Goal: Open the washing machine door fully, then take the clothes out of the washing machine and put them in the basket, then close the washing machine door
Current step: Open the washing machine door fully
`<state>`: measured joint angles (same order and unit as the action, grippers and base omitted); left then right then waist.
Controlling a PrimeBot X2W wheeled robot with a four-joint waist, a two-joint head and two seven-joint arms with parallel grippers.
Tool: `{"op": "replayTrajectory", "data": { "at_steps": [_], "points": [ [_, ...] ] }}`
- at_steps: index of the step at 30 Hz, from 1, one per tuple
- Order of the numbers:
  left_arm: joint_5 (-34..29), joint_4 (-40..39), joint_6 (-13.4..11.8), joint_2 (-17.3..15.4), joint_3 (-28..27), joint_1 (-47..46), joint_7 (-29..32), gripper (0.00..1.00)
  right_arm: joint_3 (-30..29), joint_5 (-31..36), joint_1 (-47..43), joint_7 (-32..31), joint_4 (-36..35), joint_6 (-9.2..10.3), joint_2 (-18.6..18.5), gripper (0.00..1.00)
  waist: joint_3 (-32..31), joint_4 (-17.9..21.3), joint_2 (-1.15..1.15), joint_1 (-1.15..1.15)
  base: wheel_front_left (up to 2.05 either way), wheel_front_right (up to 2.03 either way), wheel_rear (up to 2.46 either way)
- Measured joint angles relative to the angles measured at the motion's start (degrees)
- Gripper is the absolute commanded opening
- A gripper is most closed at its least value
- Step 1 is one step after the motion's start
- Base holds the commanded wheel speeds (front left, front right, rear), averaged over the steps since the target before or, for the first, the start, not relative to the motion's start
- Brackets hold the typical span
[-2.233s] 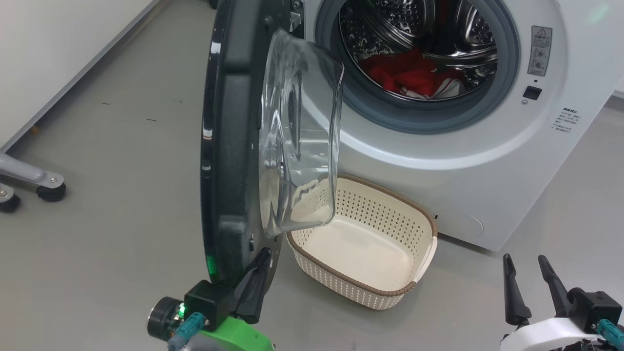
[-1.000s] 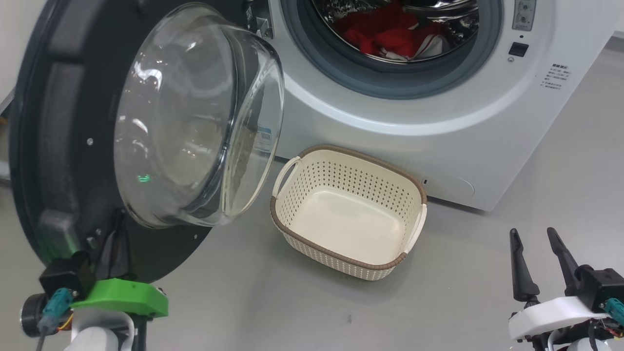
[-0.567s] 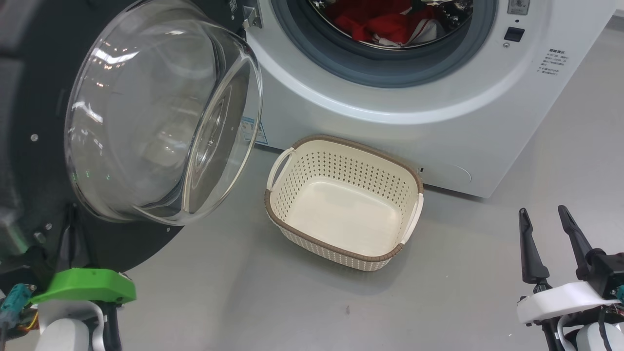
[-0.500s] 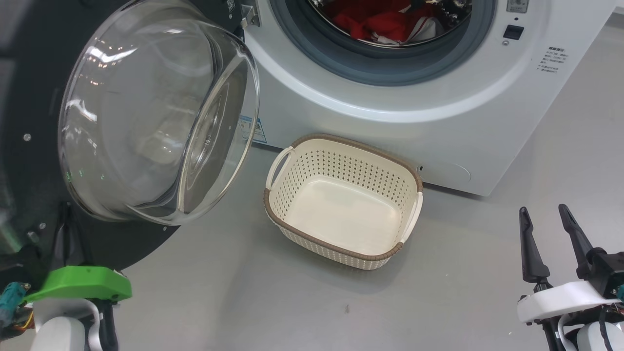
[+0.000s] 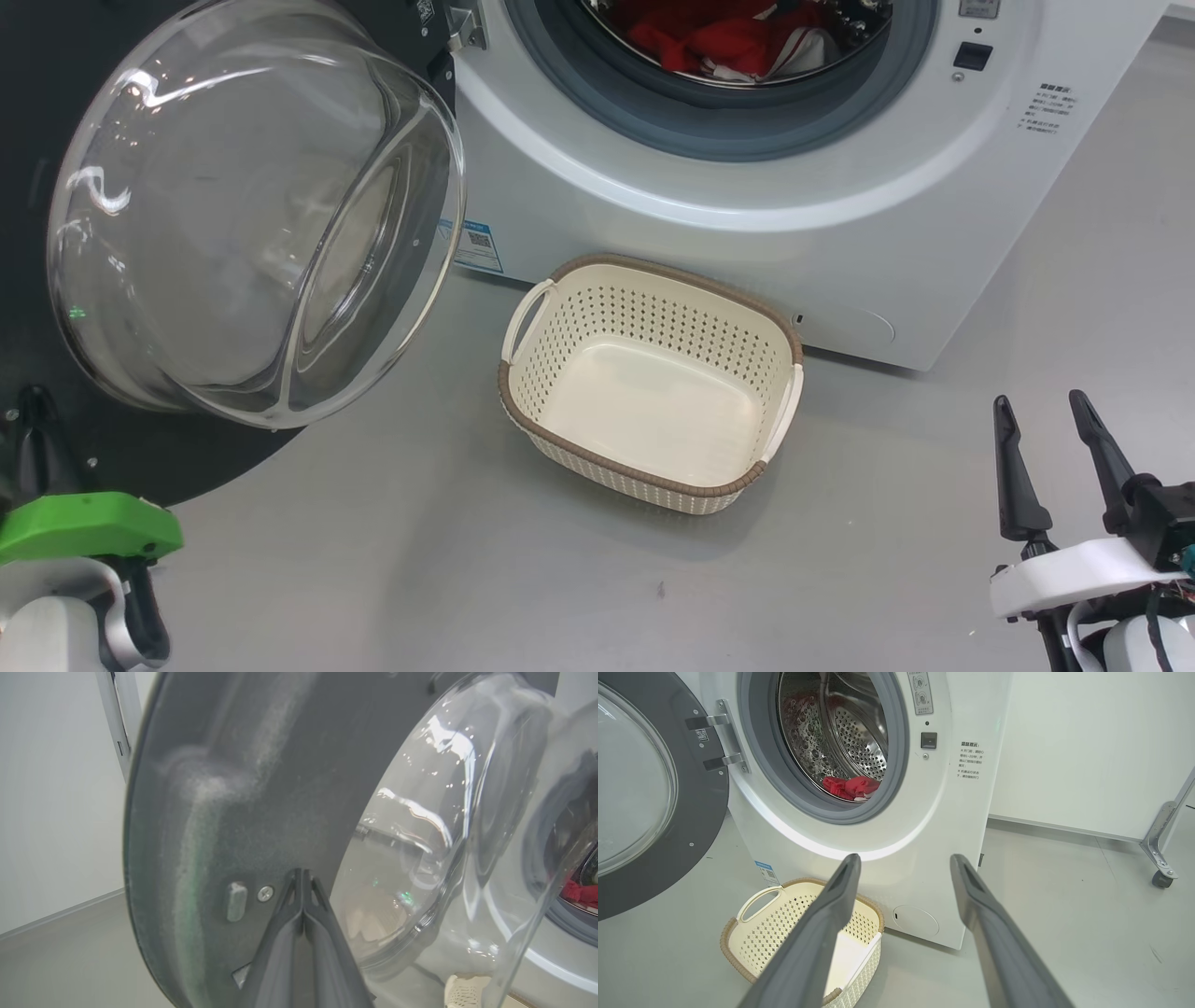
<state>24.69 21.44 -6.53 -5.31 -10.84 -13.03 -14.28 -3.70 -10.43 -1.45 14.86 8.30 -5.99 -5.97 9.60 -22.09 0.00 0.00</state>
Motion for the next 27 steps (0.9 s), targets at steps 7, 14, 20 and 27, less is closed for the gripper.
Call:
{"op": "replayTrajectory", "data": {
  "at_steps": [7, 14, 20, 27],
  "points": [
    [0.00, 1.99, -0.01, -0.49, -2.07, -1.21, -0.01, 0.00, 0.15, 0.00, 0.00, 0.00, 0.00, -0.01, 0.13, 1.00, 0.20, 0.23, 0.00, 0.00, 0.00, 0.00, 0.00],
    [-1.13, 2.40, -0.29, -0.38, -2.29, -1.64, -0.10, 0.00, 0.27, 0.00, 0.00, 0.00, 0.00, -0.43, 0.16, 1.00, 0.32, 0.42, 0.00, 0.00, 0.00, 0.00, 0.00],
    [-2.21, 1.35, -0.30, 0.96, -2.04, -1.56, -0.10, 0.00, 0.35, 0.00, 0.01, 0.00, 0.11, -0.44, 0.45, 1.00, -0.11, 0.49, 0.00, 0.00, 0.00, 0.00, 0.00],
    [-4.20, -2.00, -0.29, 1.93, -0.20, 0.51, -0.16, 0.00, 0.33, 0.00, -0.02, 0.00, 0.41, -0.44, 0.62, 1.00, -1.05, 0.12, 0.00, 0.00, 0.00, 0.00, 0.00]
  ]
}}
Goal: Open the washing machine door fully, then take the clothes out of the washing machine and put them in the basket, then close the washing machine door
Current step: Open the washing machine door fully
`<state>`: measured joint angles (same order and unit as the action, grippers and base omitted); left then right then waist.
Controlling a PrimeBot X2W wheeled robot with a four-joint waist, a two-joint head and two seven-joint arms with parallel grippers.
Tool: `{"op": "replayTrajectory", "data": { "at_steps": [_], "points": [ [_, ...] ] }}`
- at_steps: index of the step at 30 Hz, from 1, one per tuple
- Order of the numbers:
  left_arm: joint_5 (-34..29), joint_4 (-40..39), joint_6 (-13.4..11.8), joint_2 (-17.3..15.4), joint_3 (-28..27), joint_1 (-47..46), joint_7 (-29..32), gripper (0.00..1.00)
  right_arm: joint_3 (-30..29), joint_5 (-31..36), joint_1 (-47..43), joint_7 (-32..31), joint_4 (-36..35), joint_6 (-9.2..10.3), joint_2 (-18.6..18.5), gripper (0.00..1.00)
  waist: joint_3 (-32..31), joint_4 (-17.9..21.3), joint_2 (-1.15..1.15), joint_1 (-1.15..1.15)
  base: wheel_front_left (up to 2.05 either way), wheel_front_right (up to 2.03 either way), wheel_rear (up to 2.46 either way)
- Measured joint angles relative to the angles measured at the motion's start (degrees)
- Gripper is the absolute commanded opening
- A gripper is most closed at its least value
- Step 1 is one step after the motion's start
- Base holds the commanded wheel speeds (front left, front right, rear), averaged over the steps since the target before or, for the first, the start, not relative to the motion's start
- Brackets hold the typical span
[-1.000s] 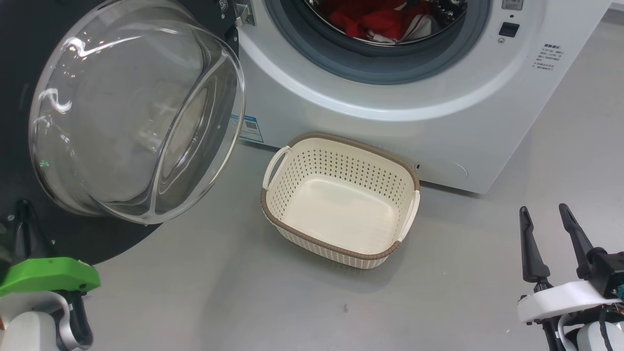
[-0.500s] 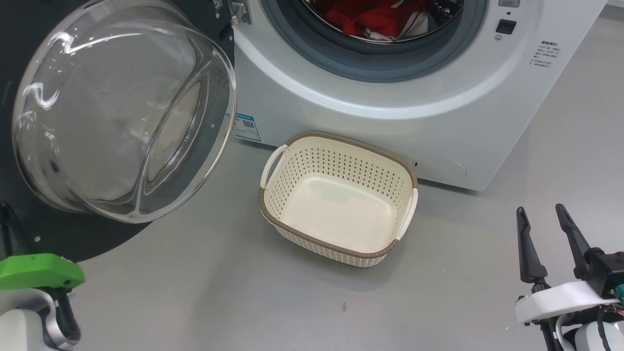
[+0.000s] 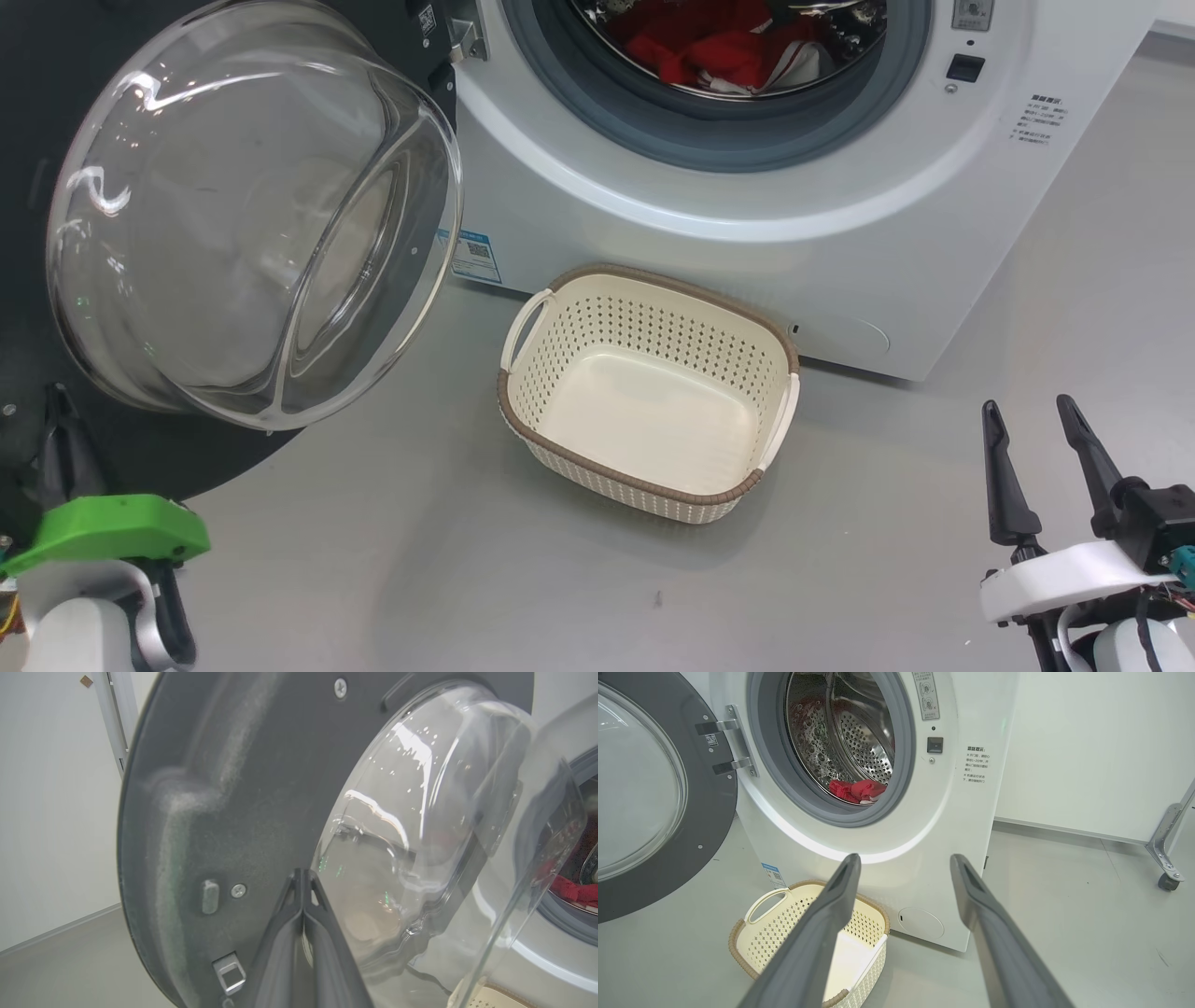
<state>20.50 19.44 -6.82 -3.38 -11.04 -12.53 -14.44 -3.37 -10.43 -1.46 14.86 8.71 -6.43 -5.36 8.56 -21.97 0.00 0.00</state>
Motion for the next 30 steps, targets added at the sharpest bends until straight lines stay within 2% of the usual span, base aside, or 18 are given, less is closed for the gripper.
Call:
{"op": "replayTrajectory", "data": {
  "at_steps": [12, 14, 15, 17, 18, 19, 21, 25, 30],
  "points": [
    [-2.12, -6.34, 0.65, 0.90, 4.21, 7.00, 0.00, 0.00, 1.16, 0.00, -0.30, 0.00, 0.93, -0.05, 1.10, 1.00, -2.68, 0.20, 0.00, 0.00, 0.00, 0.00, 0.00],
    [-2.25, -7.02, 1.31, 0.98, 5.64, 8.29, 0.00, 0.26, 1.16, 0.00, -0.57, 0.00, 0.99, -0.05, 1.19, 1.00, -3.13, 0.34, 0.00, 0.00, 0.00, 0.00, 0.00],
    [-2.41, -7.19, 1.59, 1.01, 6.39, 8.92, 0.00, 0.45, 1.16, 0.00, -0.82, 0.00, 1.01, -0.05, 1.26, 1.00, -3.35, 0.40, 0.00, 0.00, 0.00, 0.00, 0.00],
    [-2.45, -7.46, 2.11, 1.11, 7.91, 10.30, 0.01, 0.63, 1.29, 0.00, -1.43, 0.00, 1.14, -0.07, 1.40, 1.00, -3.75, 0.54, 0.00, 0.00, 0.00, 0.00, 0.00],
    [-2.45, -7.56, 2.13, 1.13, 8.57, 10.90, 0.00, 0.85, 1.38, 0.00, -1.56, 0.00, 1.31, -0.07, 1.48, 1.00, -3.93, 0.63, 0.00, 0.00, 0.00, 0.00, 0.00],
    [-2.45, -7.76, 2.36, 1.13, 9.23, 11.52, 0.00, 0.92, 1.52, 0.00, -1.60, 0.00, 1.38, -0.07, 1.58, 1.00, -4.11, 0.73, 0.00, 0.00, 0.00, 0.00, 0.00],
    [-2.52, -8.28, 2.60, 1.12, 10.35, 12.82, 0.00, 1.00, 1.81, 0.00, -1.61, 0.00, 1.37, -0.07, 1.75, 1.00, -4.35, 1.05, 0.00, 0.00, 0.00, 0.00, 0.00],
    [-2.54, -9.02, 3.19, 1.10, 12.59, 14.27, 0.01, 1.00, 2.00, 0.00, -1.62, 0.00, 1.36, -0.07, 1.81, 1.00, -4.59, 1.59, 0.00, 0.00, 0.00, 0.00, 0.00],
    [-2.53, -11.02, 5.23, 1.09, 17.83, 15.28, 0.25, 1.00, 2.23, -0.01, -1.63, 0.00, 1.30, -0.05, 1.97, 1.00, -4.75, 3.06, 0.00, 0.00, 0.00, 0.00, 0.00]
  ]
}}
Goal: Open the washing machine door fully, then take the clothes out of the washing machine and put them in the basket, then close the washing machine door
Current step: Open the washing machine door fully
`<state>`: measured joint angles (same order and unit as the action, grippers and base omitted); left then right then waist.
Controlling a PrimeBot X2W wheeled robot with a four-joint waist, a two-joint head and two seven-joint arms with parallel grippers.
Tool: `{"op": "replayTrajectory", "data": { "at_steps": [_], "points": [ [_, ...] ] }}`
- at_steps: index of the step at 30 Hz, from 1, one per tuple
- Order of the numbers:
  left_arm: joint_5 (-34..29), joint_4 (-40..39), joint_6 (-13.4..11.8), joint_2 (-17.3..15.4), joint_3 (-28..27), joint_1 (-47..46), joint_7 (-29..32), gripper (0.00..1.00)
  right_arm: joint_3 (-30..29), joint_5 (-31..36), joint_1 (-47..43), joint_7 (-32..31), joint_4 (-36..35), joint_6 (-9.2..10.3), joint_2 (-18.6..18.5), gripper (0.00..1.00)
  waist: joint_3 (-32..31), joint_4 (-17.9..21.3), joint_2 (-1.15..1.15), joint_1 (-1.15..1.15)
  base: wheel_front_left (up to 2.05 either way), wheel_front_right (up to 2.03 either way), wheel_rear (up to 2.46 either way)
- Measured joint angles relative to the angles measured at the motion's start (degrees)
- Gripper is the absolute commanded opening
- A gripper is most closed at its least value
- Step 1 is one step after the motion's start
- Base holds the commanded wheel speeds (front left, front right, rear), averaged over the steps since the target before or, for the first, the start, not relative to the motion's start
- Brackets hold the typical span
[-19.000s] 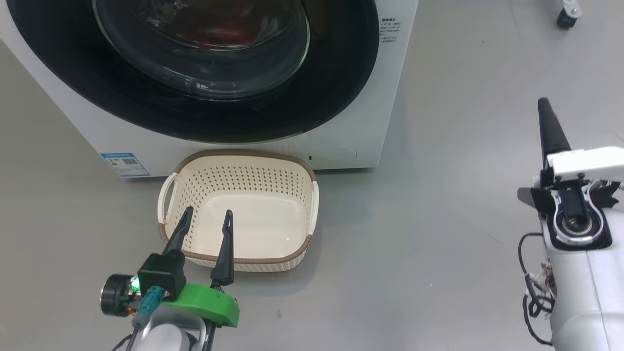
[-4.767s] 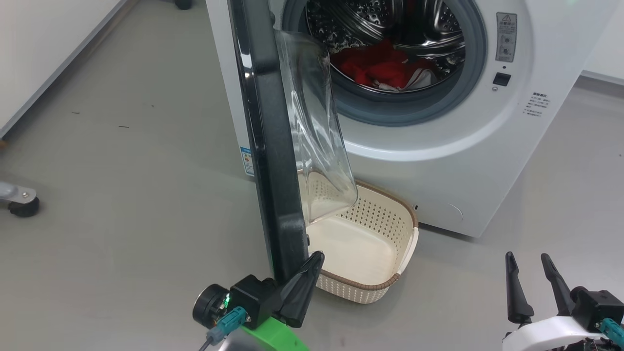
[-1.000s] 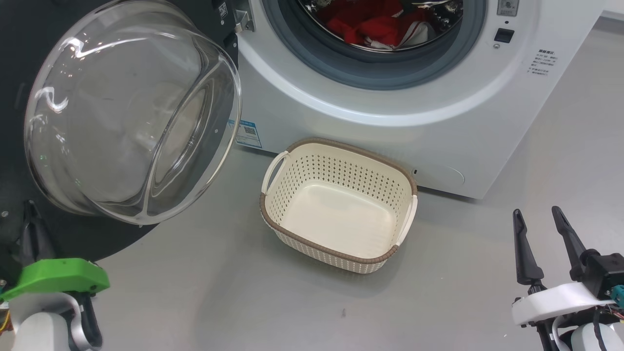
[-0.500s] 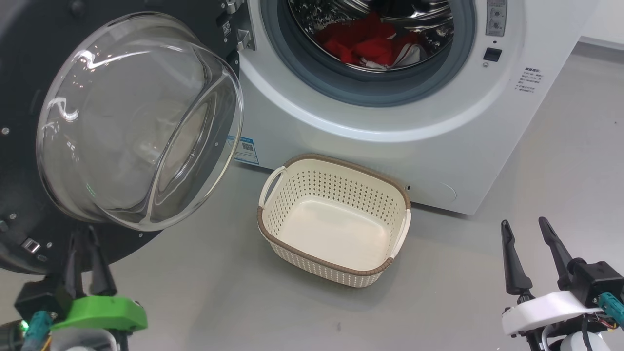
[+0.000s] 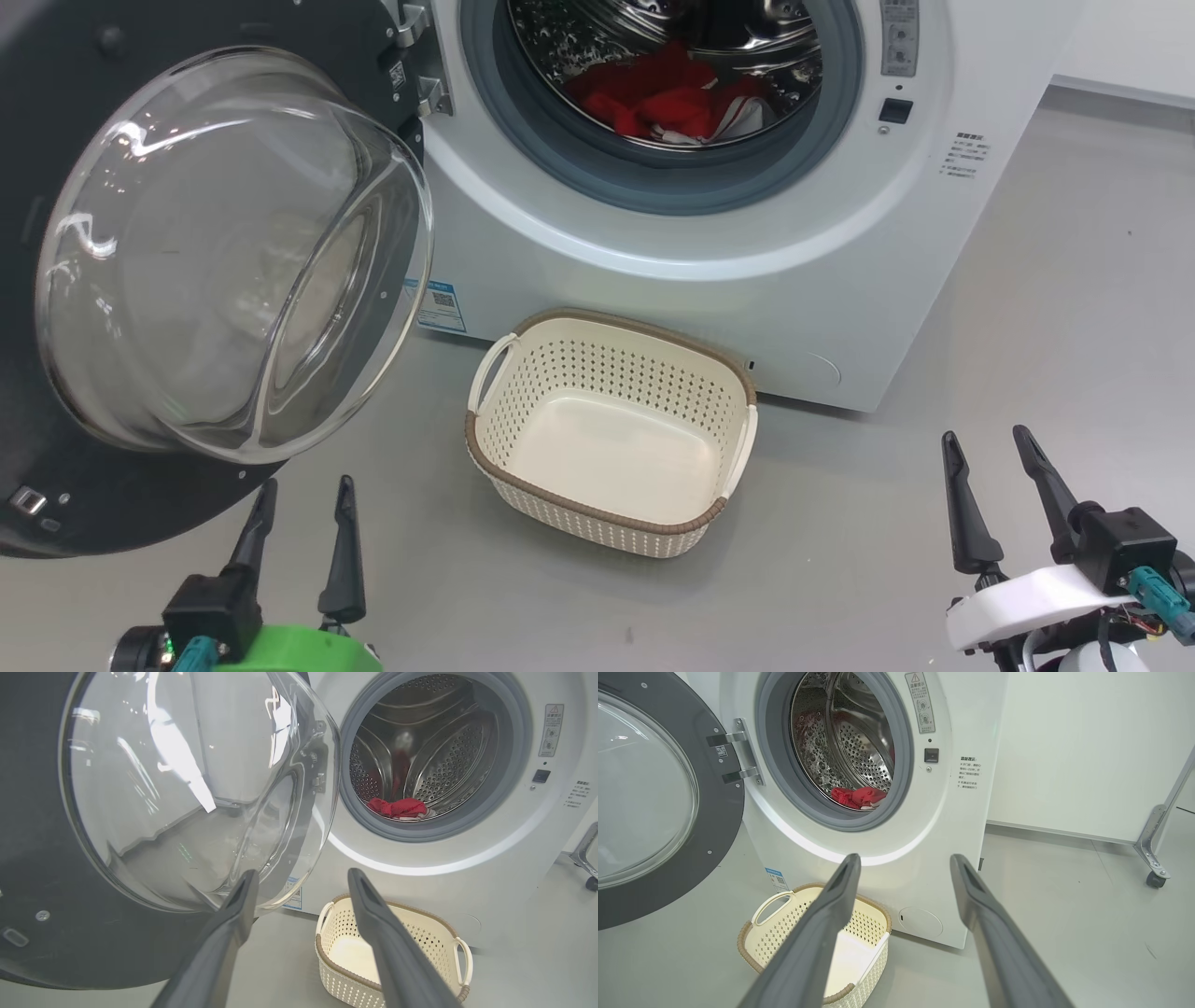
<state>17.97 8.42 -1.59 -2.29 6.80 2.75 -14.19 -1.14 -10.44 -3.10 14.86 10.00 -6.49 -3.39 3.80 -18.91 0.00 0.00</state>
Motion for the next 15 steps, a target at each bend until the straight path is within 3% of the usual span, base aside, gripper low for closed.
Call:
{"op": "replayTrajectory", "data": {
  "at_steps": [15],
  "points": [
    [-0.43, -2.76, 0.86, -0.15, 5.23, 0.90, 1.09, 1.00, 1.69, 0.00, -0.23, 0.00, 0.69, 0.08, 0.65, 1.00, -0.72, 6.28, 0.00, 0.00, 0.00, 0.00, 0.00]
  ]
}}
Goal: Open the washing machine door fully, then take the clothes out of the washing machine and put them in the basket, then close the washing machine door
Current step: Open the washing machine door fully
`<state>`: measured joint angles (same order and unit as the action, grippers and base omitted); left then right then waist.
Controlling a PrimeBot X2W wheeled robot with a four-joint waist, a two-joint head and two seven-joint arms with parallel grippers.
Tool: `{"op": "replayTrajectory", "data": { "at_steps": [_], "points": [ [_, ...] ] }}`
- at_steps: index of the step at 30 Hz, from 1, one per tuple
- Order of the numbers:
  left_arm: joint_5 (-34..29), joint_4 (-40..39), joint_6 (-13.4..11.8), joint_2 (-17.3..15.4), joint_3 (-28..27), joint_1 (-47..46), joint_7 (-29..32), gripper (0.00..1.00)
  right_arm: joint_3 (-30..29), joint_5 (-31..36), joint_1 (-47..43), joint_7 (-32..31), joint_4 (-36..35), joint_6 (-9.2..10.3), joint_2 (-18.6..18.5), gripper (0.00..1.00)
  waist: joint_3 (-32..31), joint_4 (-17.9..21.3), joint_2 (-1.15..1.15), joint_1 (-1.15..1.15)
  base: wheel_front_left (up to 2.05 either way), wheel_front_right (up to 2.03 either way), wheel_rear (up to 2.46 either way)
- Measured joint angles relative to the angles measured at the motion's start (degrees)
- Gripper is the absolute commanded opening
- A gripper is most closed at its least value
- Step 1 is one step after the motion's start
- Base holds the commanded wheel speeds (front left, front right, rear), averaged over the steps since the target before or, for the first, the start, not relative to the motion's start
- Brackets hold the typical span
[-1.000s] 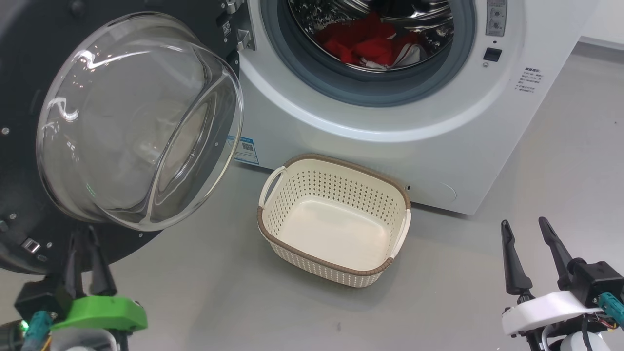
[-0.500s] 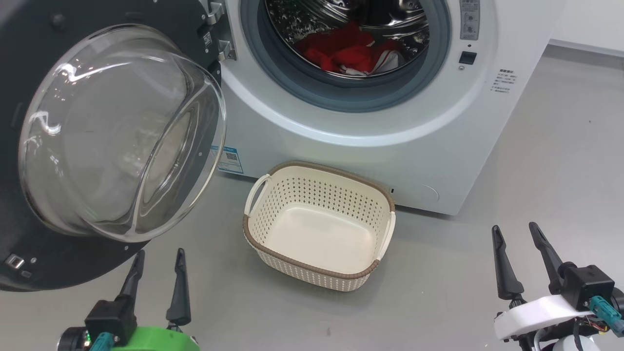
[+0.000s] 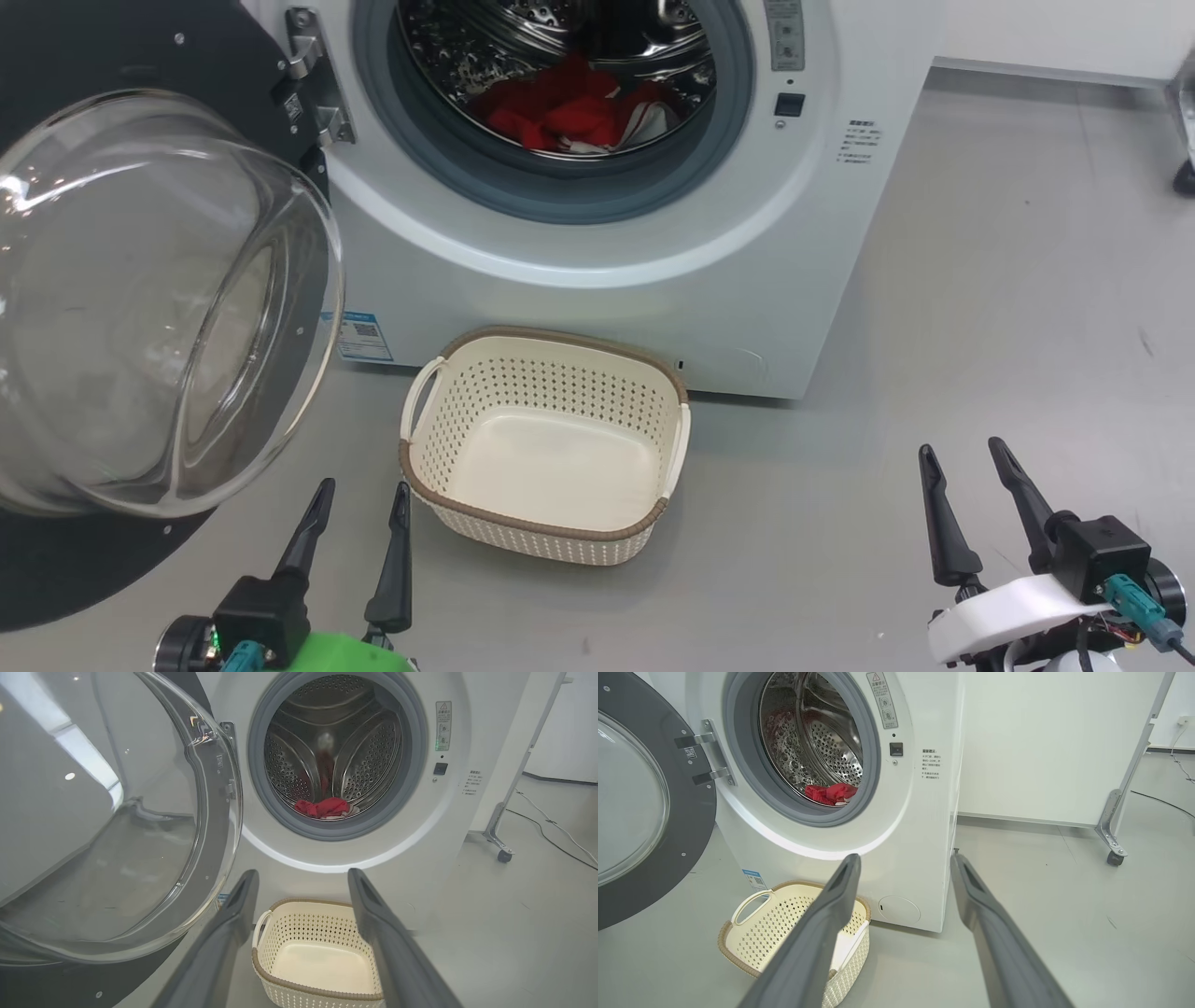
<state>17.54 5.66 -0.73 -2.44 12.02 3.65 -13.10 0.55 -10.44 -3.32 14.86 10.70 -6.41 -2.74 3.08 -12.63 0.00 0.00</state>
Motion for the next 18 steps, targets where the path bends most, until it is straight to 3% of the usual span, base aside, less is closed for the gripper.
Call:
{"op": "replayTrajectory", "data": {
  "at_steps": [18],
  "points": [
    [-1.02, -1.71, -1.57, -0.05, 2.21, 0.21, 1.98, 1.00, 1.33, 0.01, -2.08, 0.00, -0.77, 0.63, 0.25, 1.00, -1.18, 9.97, 0.00, 0.00, 0.00, 0.00, 0.00]
  ]
}}
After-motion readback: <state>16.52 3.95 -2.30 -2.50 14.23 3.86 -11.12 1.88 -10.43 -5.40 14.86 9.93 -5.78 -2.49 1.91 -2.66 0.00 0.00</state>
